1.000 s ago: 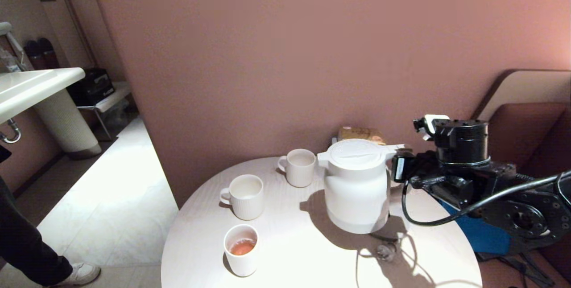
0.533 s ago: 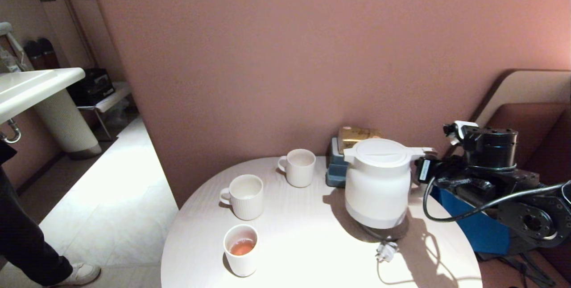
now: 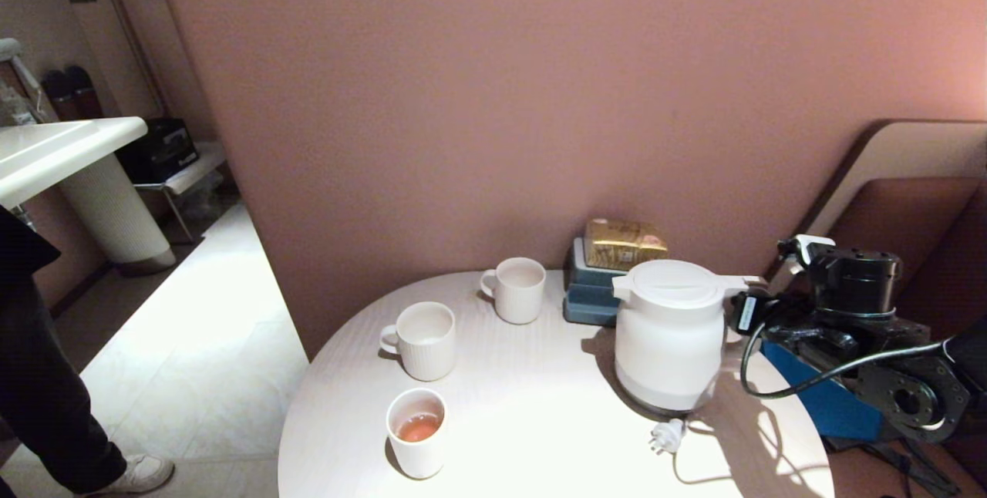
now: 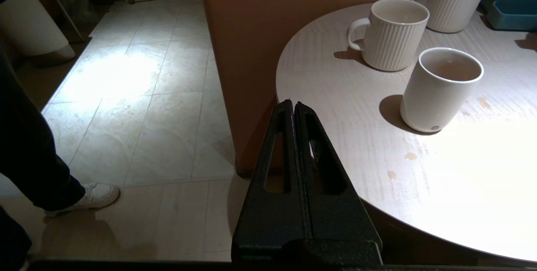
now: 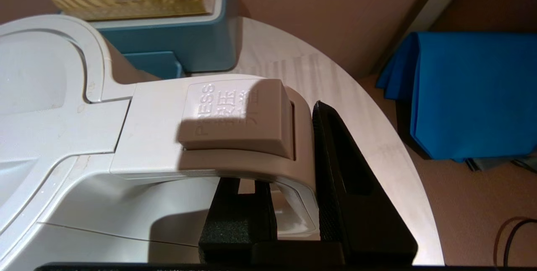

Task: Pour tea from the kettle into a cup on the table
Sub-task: Put down the kettle on the table

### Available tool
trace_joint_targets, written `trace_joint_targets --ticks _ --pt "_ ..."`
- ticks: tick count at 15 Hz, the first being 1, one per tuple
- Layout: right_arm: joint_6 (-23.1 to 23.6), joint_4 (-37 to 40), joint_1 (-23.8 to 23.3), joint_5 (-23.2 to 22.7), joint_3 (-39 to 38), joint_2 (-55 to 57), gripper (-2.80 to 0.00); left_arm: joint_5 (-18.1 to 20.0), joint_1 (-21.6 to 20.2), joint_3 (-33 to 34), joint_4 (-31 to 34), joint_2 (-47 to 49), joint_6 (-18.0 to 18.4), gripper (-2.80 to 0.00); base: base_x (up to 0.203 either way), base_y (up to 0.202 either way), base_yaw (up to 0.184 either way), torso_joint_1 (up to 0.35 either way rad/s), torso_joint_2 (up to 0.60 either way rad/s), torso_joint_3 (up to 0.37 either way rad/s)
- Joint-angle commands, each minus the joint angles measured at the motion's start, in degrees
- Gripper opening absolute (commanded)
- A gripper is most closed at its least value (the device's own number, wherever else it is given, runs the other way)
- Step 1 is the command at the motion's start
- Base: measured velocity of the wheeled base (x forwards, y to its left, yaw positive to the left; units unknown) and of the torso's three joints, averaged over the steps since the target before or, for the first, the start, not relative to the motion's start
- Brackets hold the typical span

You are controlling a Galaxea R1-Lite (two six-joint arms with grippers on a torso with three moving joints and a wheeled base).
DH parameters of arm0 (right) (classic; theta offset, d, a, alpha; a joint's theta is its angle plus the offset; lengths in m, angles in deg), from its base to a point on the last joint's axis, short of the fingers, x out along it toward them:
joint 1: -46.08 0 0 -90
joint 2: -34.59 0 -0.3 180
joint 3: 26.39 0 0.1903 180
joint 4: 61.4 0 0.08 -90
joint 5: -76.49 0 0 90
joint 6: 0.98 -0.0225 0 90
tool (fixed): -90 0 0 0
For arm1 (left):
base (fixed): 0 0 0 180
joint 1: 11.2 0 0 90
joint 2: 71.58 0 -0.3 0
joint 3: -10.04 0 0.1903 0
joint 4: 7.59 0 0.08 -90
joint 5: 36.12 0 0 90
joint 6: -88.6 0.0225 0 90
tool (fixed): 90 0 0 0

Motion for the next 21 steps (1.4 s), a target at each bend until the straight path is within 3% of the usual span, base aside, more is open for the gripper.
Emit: trace_joint_targets --ticks 1,13,21 --pt "-0.1 -0.9 -0.3 0.1 -0.2 2.1 -2.80 0.0 0.0 0.0 0.0 0.1 0.0 -2.80 0.000 0.000 0.000 0.000 0.00 0.000" --pt "2.1 -2.7 -4.4 -2.3 0.3 4.1 -2.80 0.0 0.0 0.0 0.0 0.1 0.0 -2.80 0.000 0.000 0.000 0.000 0.00 0.000" --pt "2.8 -6.0 -3.0 -2.6 -3.6 5.6 -2.80 0.0 0.0 0.0 0.0 0.1 0.0 -2.80 0.000 0.000 0.000 0.000 0.00 0.000"
